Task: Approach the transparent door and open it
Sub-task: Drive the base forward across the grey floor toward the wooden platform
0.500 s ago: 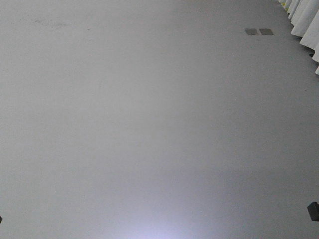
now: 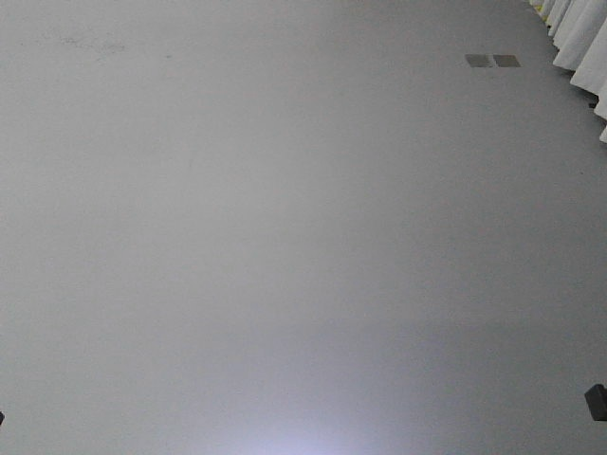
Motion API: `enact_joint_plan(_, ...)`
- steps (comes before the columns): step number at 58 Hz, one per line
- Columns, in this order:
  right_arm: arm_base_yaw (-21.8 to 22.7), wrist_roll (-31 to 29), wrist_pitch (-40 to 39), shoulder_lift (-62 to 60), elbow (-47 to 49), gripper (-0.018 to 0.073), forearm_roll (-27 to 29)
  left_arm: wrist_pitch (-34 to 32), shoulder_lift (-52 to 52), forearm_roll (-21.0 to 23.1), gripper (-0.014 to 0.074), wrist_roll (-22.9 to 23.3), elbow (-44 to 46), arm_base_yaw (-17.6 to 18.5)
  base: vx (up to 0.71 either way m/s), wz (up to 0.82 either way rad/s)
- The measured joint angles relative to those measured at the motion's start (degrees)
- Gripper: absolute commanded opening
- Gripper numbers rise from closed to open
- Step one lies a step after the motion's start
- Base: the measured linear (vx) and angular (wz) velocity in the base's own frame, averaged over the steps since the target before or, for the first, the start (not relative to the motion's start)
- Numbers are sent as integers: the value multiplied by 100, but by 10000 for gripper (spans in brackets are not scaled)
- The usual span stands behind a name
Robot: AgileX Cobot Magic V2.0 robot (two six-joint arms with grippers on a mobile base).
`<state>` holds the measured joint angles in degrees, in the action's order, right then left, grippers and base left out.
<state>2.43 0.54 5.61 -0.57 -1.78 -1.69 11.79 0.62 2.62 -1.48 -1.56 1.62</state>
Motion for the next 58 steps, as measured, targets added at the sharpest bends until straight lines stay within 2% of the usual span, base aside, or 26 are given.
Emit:
enact_joint_plan(27, 0, 0, 0, 0, 0, -5, 0, 0, 0, 0, -6, 0, 0, 0, 10, 2)
enact_joint_plan(58, 0, 0, -1, 0, 0, -5, 0, 0, 0, 0, -6, 0, 0, 0, 27, 13)
